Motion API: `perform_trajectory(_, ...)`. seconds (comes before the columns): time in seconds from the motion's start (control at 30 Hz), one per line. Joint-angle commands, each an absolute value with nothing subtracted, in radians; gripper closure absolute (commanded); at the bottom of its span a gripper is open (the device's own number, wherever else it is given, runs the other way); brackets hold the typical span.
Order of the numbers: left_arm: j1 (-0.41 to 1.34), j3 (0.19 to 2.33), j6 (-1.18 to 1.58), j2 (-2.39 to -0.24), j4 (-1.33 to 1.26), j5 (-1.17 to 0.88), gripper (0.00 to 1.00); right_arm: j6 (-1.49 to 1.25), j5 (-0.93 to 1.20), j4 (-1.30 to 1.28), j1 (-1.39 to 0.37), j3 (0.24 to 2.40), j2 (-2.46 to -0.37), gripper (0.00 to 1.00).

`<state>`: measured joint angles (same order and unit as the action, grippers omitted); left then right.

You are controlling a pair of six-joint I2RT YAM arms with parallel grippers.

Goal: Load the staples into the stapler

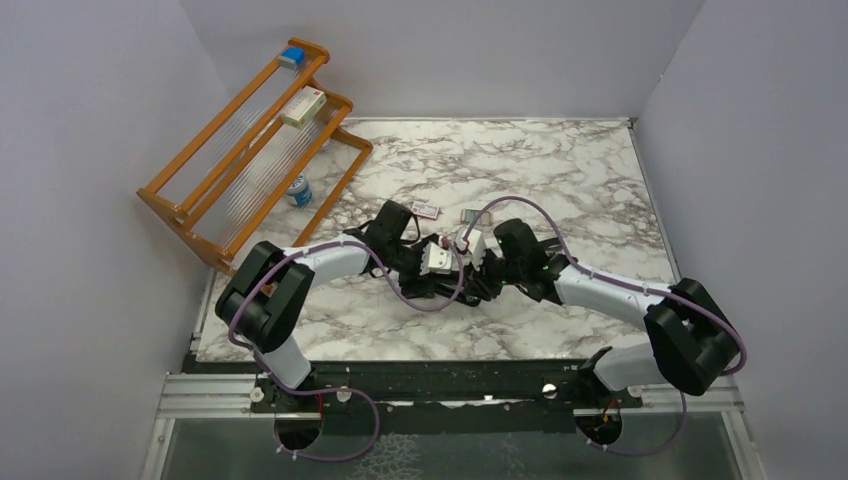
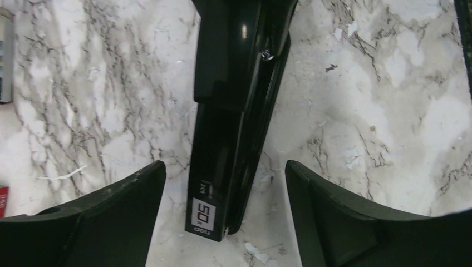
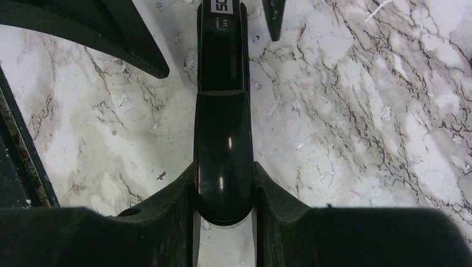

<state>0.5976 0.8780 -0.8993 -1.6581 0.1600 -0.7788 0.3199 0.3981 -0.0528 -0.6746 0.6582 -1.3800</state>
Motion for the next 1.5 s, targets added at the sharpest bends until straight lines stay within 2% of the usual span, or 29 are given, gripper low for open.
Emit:
perform_trajectory(0.0, 0.605, 0.886, -0.969, -1.647, 0.256, -0.771, 0.23, 0.32, 0.417, 0.021, -0.678, 0.652, -1.335, 0.99)
perform_trajectory(0.1, 0.607, 0.88, -0.969, -1.641, 0.256, -0.771, 0.26, 0.323, 0.424, 0.02, -0.677, 0.656, -1.34, 0.99)
perform_trajectory(0.27, 0.609, 0.913, -0.964, -1.671, 0.263, -0.776, 0.38, 0.324, 0.425, 0.021, -0.678, 0.654, -1.34, 0.99)
perform_trajectory(0.47, 0.607, 0.939, -0.954, -1.695, 0.268, -0.768, 0.6, 0.319, 0.422, 0.021, -0.678, 0.654, -1.335, 0.99)
perform_trajectory(0.57, 0.608, 0.947, -0.941, -1.695, 0.268, -0.761, 0.74, 0.317, 0.422, 0.023, -0.678, 0.653, -1.332, 0.98)
perform_trajectory(0.67, 0.608, 0.953, -0.931, -1.722, 0.267, -0.759, 0.87, 0.3, 0.415, 0.032, -0.678, 0.649, -1.315, 0.86)
perform_trajectory(0.77, 0.608, 0.958, -0.918, -1.727, 0.266, -0.753, 0.92, 0.26, 0.377, 0.051, -0.678, 0.629, -1.255, 0.68)
perform_trajectory(0.9, 0.608, 0.984, -0.849, -1.748, 0.263, -0.74, 1.0, 0.149, 0.319, 0.097, -0.678, 0.569, -1.085, 0.54)
perform_trajectory(0.97, 0.608, 0.992, -0.833, -1.757, 0.263, -0.74, 1.0, 0.062, 0.286, 0.136, -0.678, 0.531, -0.997, 0.44)
perform_trajectory(1.03, 0.608, 0.992, -0.832, -1.756, 0.263, -0.738, 1.0, -0.022, 0.255, 0.171, -0.678, 0.488, -0.915, 0.4)
perform_trajectory(1.17, 0.61, 0.985, -0.815, -1.734, 0.249, -0.726, 1.0, -0.193, 0.119, 0.199, -0.678, 0.418, -0.796, 0.39)
perform_trajectory(1.3, 0.619, 0.975, -0.735, -1.707, 0.211, -0.697, 0.99, -0.441, -0.101, 0.125, -0.678, 0.422, -0.783, 0.39)
perform_trajectory(1.4, 0.635, 0.963, -0.559, -1.666, 0.146, -0.619, 1.0, -0.721, -0.248, 0.012, -0.677, 0.451, -0.817, 0.38)
perform_trajectory(1.47, 0.649, 0.972, -0.436, -1.664, 0.127, -0.541, 1.0, -0.83, -0.275, -0.008, -0.678, 0.457, -0.836, 0.37)
